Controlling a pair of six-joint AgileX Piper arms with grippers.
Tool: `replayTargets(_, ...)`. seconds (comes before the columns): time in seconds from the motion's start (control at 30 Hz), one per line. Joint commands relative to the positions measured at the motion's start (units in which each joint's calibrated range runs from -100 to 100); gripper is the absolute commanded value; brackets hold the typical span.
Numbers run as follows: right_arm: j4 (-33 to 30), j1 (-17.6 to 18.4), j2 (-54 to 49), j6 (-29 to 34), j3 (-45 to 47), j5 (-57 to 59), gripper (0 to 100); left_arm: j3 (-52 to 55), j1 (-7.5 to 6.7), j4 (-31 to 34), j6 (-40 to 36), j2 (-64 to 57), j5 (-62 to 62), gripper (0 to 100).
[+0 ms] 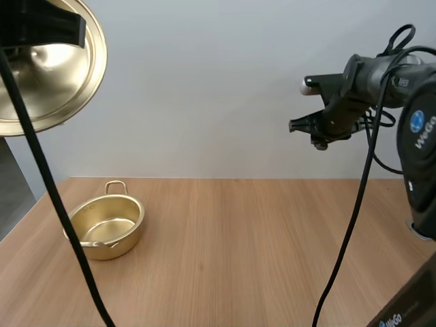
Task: Open the pot, put the car inside, and close it
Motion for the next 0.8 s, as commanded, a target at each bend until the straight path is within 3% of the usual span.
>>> replayTargets(0.0,15.27,1.89,-6.18,-14.62,-1.13,8.86,0,0.02,-0.01,0.15,0.29,-1.67,0.04,0)
replayTargets(0.3,16.59,9.23,-6.18,-14.62,-2.12,22.92,0,0.02,-0.01,5.40,1.14,-6.68,0.04,0)
replayTargets(0.77,15.62,23.75,-5.45,-14.62,-2.12,21.79,0,0.02,-0.10,7.42,1.54,-9.60,0.04,0)
